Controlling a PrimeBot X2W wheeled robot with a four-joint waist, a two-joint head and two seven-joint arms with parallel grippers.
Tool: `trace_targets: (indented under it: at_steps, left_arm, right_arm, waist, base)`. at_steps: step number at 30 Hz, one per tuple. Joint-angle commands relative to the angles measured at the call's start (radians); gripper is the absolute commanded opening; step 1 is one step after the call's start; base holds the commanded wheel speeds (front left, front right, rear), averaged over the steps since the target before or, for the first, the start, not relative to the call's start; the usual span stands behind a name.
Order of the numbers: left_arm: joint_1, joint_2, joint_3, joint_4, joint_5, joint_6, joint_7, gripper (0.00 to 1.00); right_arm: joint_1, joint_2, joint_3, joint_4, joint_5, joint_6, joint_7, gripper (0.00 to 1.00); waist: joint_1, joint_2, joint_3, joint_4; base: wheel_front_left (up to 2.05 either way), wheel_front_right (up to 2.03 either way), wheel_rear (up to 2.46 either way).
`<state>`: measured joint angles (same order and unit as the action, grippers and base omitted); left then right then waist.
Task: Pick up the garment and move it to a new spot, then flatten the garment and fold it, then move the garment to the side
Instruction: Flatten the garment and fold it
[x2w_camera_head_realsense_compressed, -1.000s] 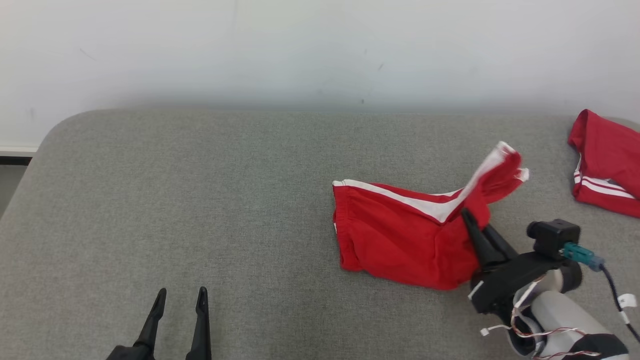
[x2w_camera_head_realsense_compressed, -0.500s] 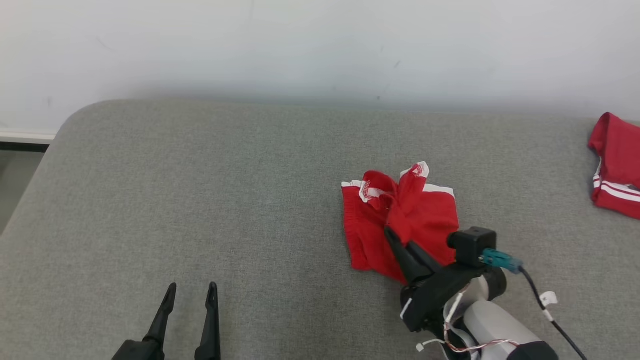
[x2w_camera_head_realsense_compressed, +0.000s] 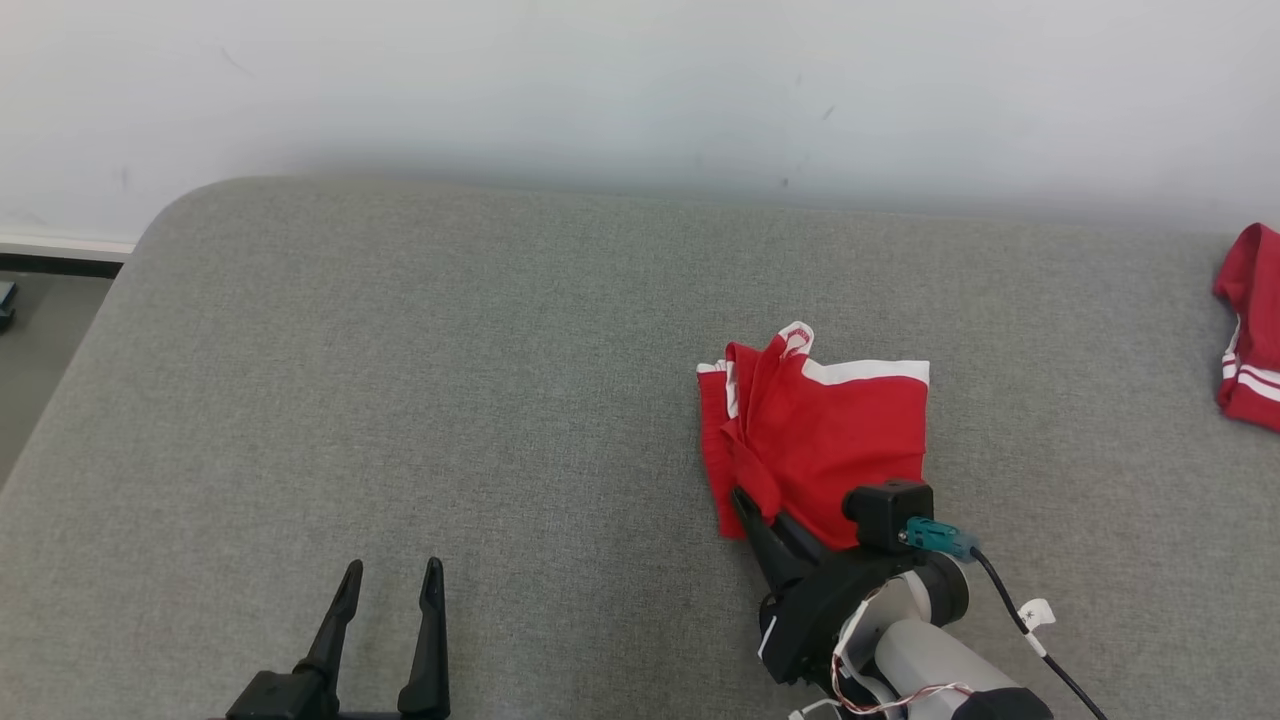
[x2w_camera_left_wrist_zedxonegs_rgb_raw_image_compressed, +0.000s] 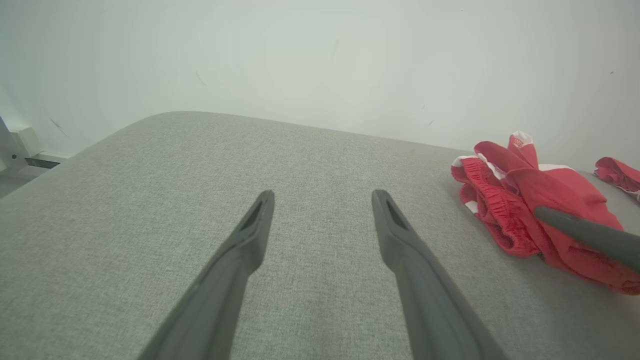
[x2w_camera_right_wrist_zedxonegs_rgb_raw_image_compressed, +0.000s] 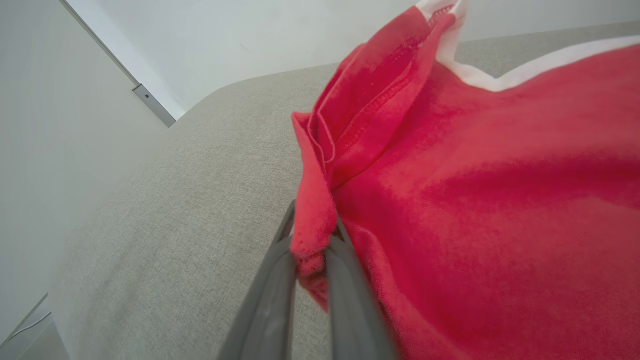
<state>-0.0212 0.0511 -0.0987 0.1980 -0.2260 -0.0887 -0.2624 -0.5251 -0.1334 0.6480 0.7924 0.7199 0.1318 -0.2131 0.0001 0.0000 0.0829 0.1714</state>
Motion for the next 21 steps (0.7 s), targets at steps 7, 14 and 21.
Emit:
trace_targets:
  at_steps: [7, 14, 21]
  left_arm:
    - [-0.005, -0.001, 0.001, 0.009, -0.010, 0.001, -0.003, 1.00]
    - [0.017, -0.001, 0.010, 0.009, -0.006, 0.003, -0.003, 1.00]
    - [0.038, -0.001, 0.026, -0.003, 0.002, 0.005, -0.003, 1.00]
  right_arm:
    - [-0.031, 0.024, 0.038, 0.052, 0.037, -0.003, -0.034, 1.00]
    - [-0.024, -0.033, 0.025, -0.020, 0.015, -0.003, -0.052, 1.00]
    - [0.064, -0.099, -0.182, -0.236, -0.083, -0.003, -0.052, 1.00]
  waist:
    - [-0.0001, 0.0000, -0.007, -0.004]
    - [-0.0001, 0.0000, -0.022, -0.011]
    - [-0.0001, 0.0000, -0.026, -0.036]
  base:
    - [0.00, 0.00, 0.00]
    - [0.00, 0.00, 0.00]
    - [0.00, 0.00, 0.00]
